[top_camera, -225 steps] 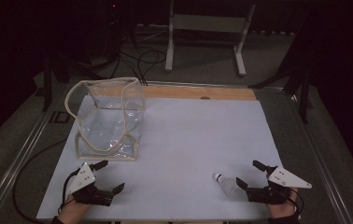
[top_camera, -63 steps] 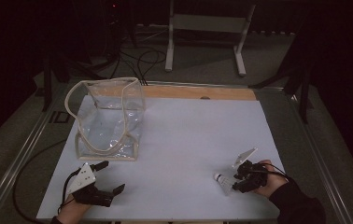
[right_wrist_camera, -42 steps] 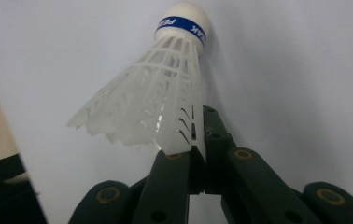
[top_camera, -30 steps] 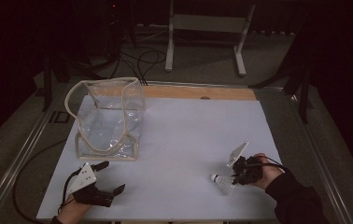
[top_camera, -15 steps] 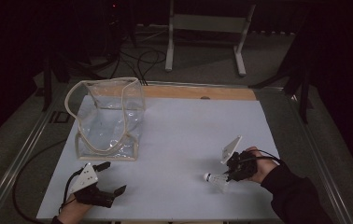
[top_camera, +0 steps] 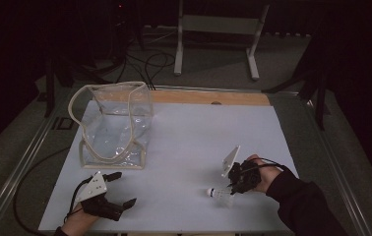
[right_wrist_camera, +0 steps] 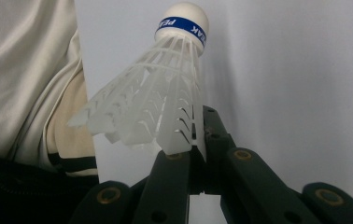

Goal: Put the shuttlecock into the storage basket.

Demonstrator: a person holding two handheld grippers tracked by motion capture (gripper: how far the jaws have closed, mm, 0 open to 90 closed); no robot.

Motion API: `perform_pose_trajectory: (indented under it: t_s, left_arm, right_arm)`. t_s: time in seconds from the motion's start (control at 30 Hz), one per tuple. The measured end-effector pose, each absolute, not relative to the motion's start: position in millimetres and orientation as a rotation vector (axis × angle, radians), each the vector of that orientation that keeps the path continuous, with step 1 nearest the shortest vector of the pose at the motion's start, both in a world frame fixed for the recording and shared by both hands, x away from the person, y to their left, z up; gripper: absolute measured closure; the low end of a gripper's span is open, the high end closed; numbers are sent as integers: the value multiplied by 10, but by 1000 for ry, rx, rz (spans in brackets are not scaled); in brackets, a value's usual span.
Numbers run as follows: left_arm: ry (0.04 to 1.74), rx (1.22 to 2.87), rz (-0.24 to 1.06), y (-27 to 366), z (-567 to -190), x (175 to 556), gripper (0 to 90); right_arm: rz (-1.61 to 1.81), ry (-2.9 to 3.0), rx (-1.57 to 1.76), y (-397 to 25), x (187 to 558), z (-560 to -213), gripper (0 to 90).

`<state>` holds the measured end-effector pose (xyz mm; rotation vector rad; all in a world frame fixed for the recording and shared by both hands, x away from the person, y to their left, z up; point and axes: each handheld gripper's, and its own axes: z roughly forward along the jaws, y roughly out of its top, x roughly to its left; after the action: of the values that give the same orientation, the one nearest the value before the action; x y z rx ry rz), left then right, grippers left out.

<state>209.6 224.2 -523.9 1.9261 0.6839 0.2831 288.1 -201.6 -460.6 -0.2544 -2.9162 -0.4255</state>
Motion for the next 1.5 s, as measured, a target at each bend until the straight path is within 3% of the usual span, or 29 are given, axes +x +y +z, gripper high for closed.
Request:
perform_pose_trajectory:
  t_s: [0.77,1.03,1.5]
  left_arm:
    - [487,2017,135,1965,-4707,2096,5]
    - [389,2045,160,1809,-4504,2136,6]
    - [265,2082,105,1503,-4416,2243,6]
  right_arm:
    - [-436,-2910,-172,-1826,2881,-4491,900]
    - [-437,-2911,-150,-1762,2881,-4470,900]
    - [-467,-2911,-93,-1627,2858,-4416,900]
